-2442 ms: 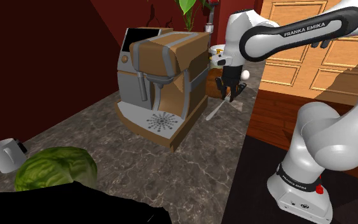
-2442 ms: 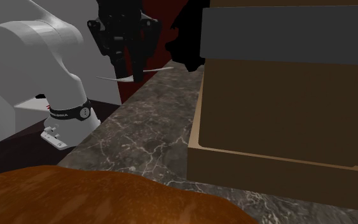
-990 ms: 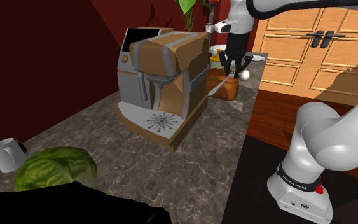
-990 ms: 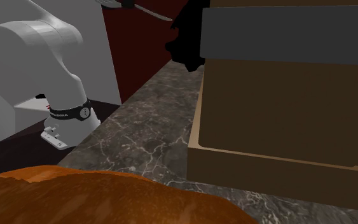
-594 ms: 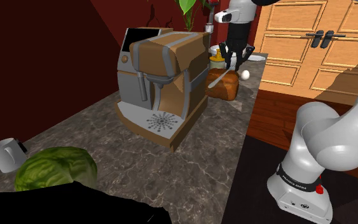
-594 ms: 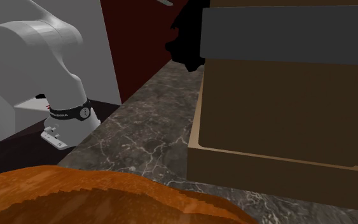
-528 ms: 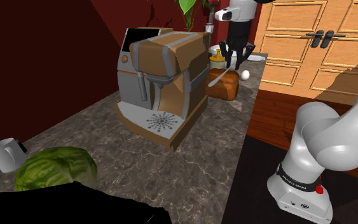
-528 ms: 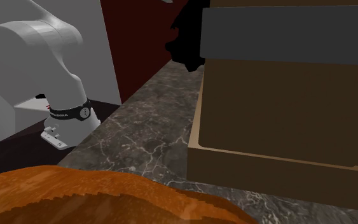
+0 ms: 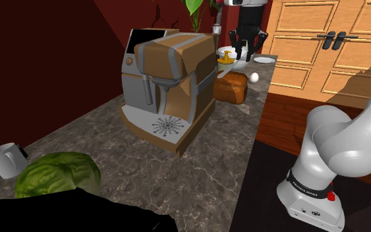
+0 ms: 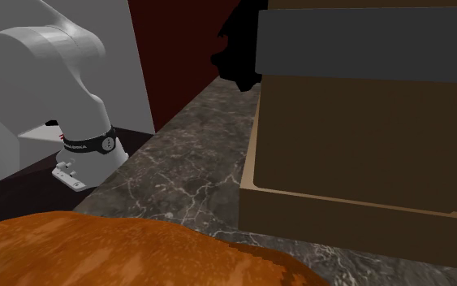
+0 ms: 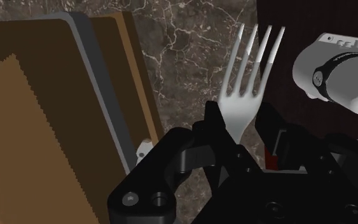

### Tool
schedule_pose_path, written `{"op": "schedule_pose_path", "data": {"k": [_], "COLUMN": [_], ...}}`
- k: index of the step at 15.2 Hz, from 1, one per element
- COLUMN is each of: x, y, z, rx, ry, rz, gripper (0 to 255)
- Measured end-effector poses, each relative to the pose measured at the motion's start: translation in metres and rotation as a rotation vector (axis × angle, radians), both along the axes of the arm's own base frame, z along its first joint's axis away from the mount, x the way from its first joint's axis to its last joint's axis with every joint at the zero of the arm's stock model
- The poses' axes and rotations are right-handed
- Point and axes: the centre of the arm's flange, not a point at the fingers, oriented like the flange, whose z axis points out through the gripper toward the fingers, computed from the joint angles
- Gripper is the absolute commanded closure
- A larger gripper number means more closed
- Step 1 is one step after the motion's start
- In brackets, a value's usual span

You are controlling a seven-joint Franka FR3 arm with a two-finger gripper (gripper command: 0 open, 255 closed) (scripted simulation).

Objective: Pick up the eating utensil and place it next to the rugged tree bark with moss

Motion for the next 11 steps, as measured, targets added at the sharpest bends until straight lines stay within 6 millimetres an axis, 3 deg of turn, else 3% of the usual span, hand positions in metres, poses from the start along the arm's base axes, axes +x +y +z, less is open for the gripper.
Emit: {"op": "schedule_pose_path", "data": {"k": [11], "x": [0.001], "y": [0.0], "z": [0.059], "rx": [0.0], "ry": [0.0], "rz": [0.0], "gripper": [255]}}
